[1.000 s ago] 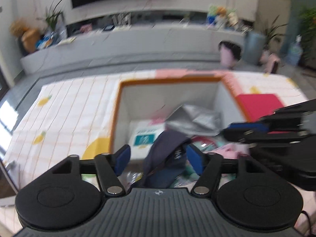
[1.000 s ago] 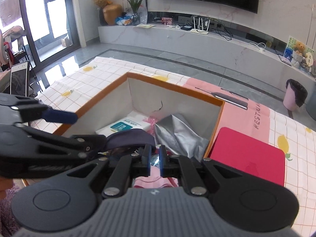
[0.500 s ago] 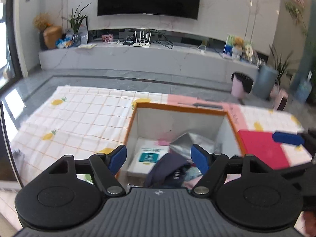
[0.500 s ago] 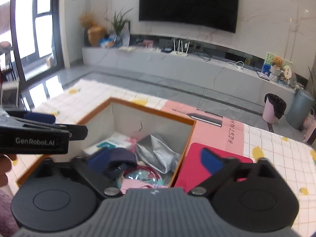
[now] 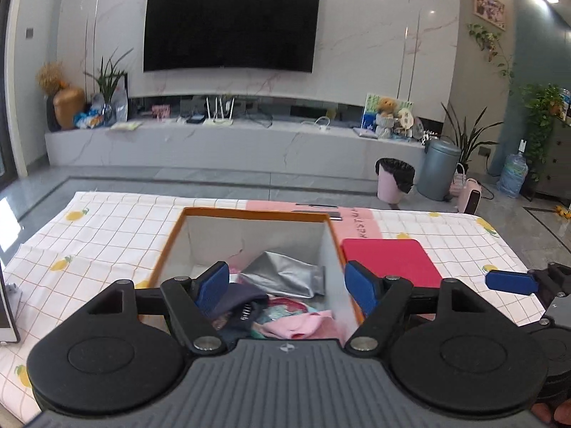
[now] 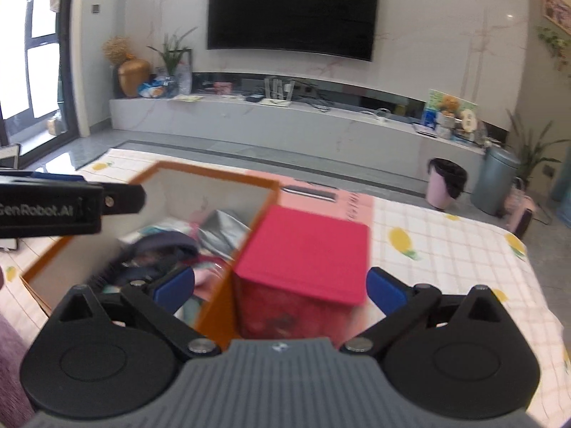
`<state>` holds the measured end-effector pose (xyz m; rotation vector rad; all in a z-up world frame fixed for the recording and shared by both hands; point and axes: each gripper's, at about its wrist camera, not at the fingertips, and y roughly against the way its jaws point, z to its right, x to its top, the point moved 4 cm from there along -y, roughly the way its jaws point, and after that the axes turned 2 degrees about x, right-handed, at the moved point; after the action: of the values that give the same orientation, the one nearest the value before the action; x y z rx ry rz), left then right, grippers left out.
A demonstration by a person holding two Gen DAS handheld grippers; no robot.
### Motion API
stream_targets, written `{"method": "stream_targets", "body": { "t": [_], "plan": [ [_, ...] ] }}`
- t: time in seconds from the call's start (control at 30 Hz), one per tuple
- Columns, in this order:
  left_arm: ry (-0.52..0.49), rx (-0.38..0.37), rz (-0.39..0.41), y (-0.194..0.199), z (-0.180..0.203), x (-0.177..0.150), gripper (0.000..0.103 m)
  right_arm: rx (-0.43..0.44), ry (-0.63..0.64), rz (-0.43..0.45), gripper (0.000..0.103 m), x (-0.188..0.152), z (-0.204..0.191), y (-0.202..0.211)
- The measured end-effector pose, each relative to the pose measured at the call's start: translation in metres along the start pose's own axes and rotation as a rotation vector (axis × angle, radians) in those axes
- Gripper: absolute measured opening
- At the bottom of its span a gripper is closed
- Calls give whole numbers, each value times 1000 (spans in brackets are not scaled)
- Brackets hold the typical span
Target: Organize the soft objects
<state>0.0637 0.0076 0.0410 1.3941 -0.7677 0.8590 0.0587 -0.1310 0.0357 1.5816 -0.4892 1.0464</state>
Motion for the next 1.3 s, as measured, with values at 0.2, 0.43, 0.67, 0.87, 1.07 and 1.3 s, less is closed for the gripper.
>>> {"method": "stream_targets", "body": {
  "t": [0.2, 0.43, 0.67, 0.87, 1.07, 1.3],
  "plan": [
    [-39, 25, 22, -7, 23, -16, 86, -31, -74, 9, 100, -25, 18, 9],
    [-49, 63, 24, -15, 29, -32, 84, -6, -114, 38, 100, -32, 22, 6],
    [-59, 49, 20, -13, 30, -37, 84, -15, -82, 30, 100, -38, 17, 4],
    [-62, 40, 19, -14, 33, -39, 83, -19, -88, 27, 100, -37, 19, 6],
    [-61, 38, 17, -13, 32, -39, 83, -17, -89, 21, 100, -37, 18, 5],
    [-60, 40, 12, -15, 33, -39, 83, -15, -90, 12, 100, -38, 18, 4]
  ]
}}
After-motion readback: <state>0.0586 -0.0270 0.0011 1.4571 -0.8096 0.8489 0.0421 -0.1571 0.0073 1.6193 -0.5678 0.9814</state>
